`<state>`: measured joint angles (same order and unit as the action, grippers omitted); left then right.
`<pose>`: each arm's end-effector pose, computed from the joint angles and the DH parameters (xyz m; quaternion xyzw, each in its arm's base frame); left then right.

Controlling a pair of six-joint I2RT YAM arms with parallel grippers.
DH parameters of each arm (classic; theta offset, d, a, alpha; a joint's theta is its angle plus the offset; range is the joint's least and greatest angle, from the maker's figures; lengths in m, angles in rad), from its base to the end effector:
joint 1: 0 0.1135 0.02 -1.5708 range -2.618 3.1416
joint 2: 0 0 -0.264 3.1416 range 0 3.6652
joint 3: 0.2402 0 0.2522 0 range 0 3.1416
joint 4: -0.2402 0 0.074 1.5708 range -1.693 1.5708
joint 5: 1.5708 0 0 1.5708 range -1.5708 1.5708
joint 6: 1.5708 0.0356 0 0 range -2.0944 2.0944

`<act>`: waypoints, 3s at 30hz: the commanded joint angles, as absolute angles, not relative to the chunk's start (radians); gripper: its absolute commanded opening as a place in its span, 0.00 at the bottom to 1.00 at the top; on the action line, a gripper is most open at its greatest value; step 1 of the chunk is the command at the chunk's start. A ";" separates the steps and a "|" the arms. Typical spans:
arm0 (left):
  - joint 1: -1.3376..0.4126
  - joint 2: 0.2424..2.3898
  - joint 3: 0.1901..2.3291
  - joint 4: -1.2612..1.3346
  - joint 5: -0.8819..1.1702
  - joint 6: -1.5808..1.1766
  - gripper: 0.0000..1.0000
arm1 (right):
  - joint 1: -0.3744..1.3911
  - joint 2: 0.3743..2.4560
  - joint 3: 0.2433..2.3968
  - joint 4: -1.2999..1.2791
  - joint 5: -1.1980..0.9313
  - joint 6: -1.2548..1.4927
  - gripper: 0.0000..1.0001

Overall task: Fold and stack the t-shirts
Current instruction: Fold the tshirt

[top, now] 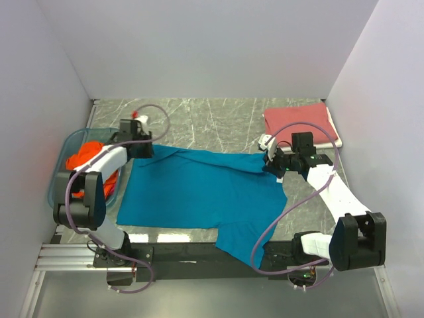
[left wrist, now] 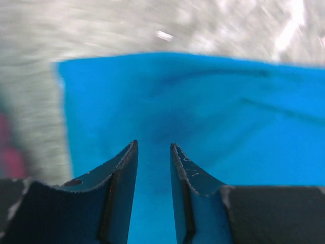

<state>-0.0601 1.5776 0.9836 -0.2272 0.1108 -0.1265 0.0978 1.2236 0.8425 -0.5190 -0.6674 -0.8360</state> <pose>0.3321 -0.0239 0.2101 -0.0106 0.9293 -0.0854 0.3591 0.2399 0.0457 0.2465 -0.4978 0.7482 0.1763 0.4016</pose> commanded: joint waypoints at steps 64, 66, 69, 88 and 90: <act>-0.120 1.804 1.166 -0.509 -0.436 -0.492 0.01 | 0.081 1.253 0.856 -0.492 -0.709 -0.824 0.00; -0.117 1.787 1.164 -0.508 -0.423 -0.486 0.01 | 0.081 1.256 0.861 -0.492 -0.706 -0.824 0.00; -0.107 1.773 1.167 -0.508 -0.391 -0.468 0.03 | 0.081 1.262 0.865 -0.495 -0.704 -0.822 0.00; -0.035 1.732 1.200 -0.534 -0.198 -0.397 0.05 | 0.067 1.301 0.882 -0.477 -0.672 -0.839 0.00; -0.034 1.736 1.203 -0.537 -0.193 -0.394 0.05 | 0.067 1.305 0.877 -0.474 -0.676 -0.838 0.00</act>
